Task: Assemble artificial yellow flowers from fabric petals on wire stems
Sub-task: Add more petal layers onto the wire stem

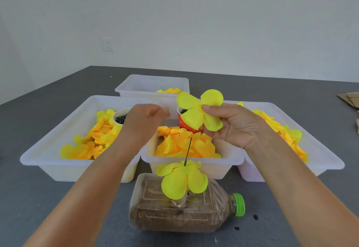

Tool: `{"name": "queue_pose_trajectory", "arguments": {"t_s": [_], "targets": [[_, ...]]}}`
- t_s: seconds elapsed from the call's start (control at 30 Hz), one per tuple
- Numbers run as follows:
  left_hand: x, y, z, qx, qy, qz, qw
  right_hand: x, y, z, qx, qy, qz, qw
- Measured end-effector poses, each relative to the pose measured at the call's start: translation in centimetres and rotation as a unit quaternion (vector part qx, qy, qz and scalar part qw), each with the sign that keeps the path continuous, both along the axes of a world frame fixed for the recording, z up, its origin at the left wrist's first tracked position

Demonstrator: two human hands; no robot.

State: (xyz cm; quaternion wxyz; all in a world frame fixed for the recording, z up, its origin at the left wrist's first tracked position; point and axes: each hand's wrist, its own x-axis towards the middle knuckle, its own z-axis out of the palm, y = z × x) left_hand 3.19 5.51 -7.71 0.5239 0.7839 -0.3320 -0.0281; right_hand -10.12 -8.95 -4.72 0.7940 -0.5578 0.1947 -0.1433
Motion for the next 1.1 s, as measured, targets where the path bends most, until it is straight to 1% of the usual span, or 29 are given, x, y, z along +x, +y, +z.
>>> {"name": "queue_pose_trajectory", "arguments": {"t_s": [0.03,0.07,0.1,0.13,0.23,0.3,0.5,0.77,0.87,1.1], "targets": [[-0.5,0.3,0.9,-0.073,0.090,-0.028,0.993,-0.3,0.2,0.5,-0.002,-0.007,0.009,1.000],[-1.2,0.6,1.9,-0.112,0.163,-0.067,0.978,-0.6,0.4,1.0,-0.009,-0.012,0.019,1.000],[-1.7,0.9,2.7,-0.125,0.205,-0.103,0.965,-0.8,0.7,1.4,-0.019,-0.015,0.029,0.999],[-2.2,1.3,3.3,-0.123,0.223,-0.131,0.958,-1.0,1.0,1.7,-0.033,-0.016,0.040,0.999],[-3.9,2.1,4.6,-0.111,0.222,-0.196,0.949,-1.6,2.1,2.2,-0.078,-0.015,0.064,0.995],[-4.7,2.5,4.8,-0.118,0.237,-0.217,0.939,-2.0,2.8,2.2,-0.100,-0.017,0.078,0.992],[-5.8,3.0,4.4,-0.109,0.286,-0.180,0.935,-2.7,3.7,1.4,-0.135,0.005,0.097,0.986],[-6.2,3.1,3.4,-0.079,0.307,-0.160,0.935,-3.3,3.7,0.6,-0.173,0.044,0.092,0.980],[-6.1,2.9,3.0,-0.078,0.315,-0.163,0.932,-3.0,3.6,0.4,-0.163,0.060,0.077,0.982],[-5.7,2.8,2.0,-0.066,0.351,-0.160,0.920,-2.6,3.6,-0.3,-0.141,0.069,0.090,0.983]]}}
